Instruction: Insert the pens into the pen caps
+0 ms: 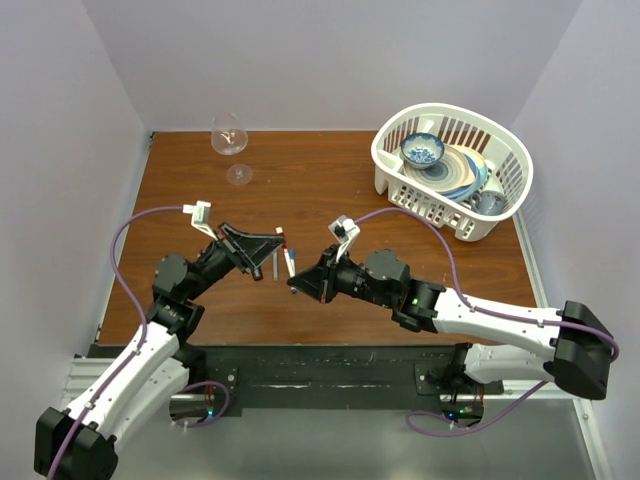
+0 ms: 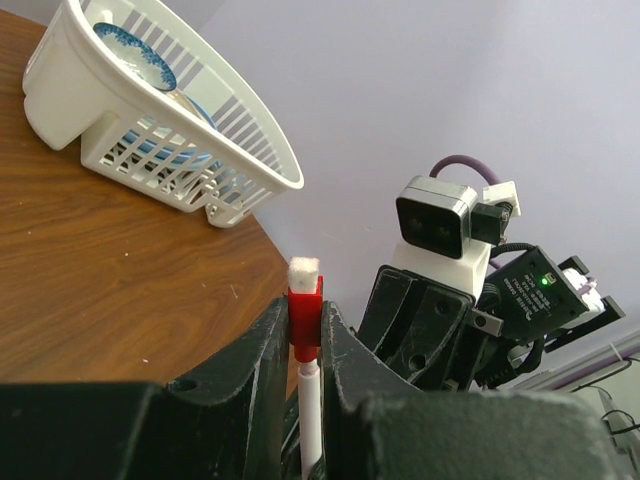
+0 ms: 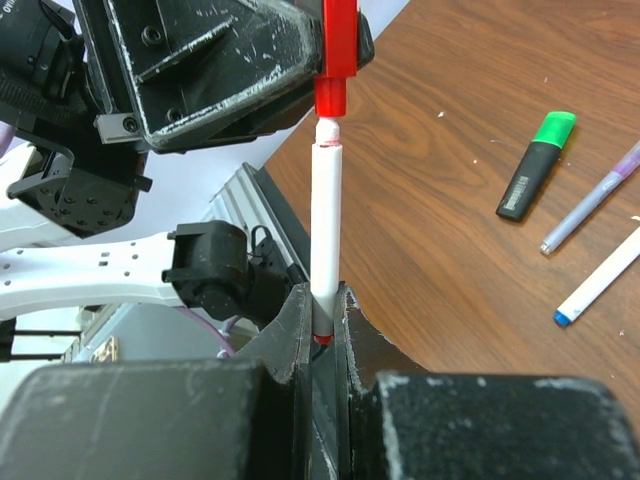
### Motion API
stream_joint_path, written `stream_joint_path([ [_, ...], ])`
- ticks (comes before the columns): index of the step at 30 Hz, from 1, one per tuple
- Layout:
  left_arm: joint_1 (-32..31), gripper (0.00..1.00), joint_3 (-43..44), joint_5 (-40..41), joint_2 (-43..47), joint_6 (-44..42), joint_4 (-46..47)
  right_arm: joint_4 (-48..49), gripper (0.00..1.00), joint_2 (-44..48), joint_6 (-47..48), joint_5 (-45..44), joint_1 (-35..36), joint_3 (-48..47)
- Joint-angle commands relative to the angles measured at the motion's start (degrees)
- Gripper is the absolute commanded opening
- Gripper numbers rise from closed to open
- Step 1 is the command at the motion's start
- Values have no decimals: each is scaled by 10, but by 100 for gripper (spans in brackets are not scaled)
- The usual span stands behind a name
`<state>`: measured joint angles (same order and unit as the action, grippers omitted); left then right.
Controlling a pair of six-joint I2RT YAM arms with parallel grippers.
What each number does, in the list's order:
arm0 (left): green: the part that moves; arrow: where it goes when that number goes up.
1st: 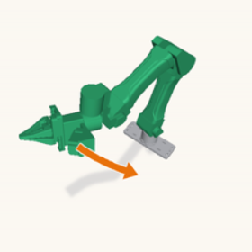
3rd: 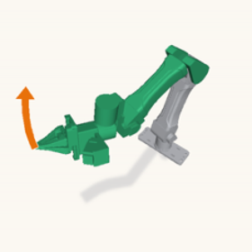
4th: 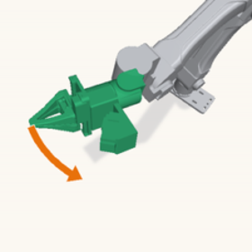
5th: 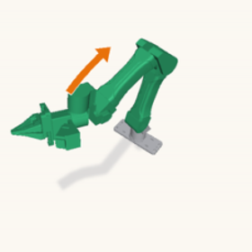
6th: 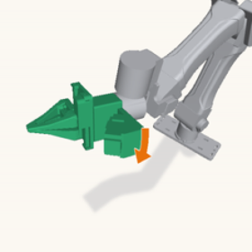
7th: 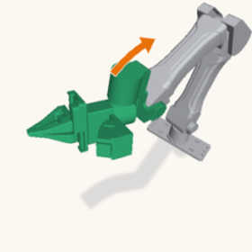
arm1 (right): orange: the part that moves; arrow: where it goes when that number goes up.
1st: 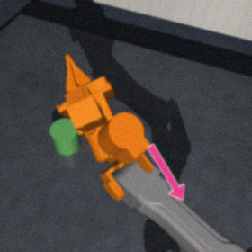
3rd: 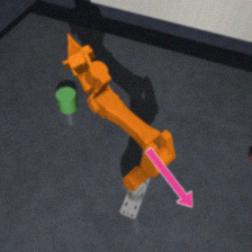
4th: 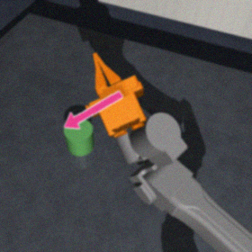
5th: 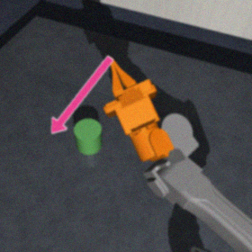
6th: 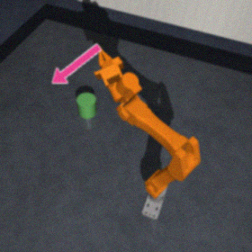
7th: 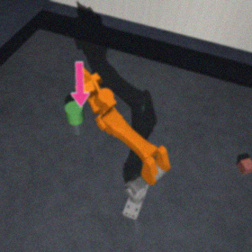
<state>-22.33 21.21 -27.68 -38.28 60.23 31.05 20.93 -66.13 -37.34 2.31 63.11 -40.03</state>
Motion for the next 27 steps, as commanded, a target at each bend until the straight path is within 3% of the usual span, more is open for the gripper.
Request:
stream_joint_path([
  [1, -4, 0, 12, -12, 12, -4, 9, 17, 0, 6, 2, -22, 3, -32],
  [13, -10, 0, -29, -58, 45, 12, -42, -5, 0, -4, 72, -104, -3, -95],
  [27, -33, 0, -70, -79, 16, -1, -50, -20, 0, -54, 150, -108, -40, -216],
])
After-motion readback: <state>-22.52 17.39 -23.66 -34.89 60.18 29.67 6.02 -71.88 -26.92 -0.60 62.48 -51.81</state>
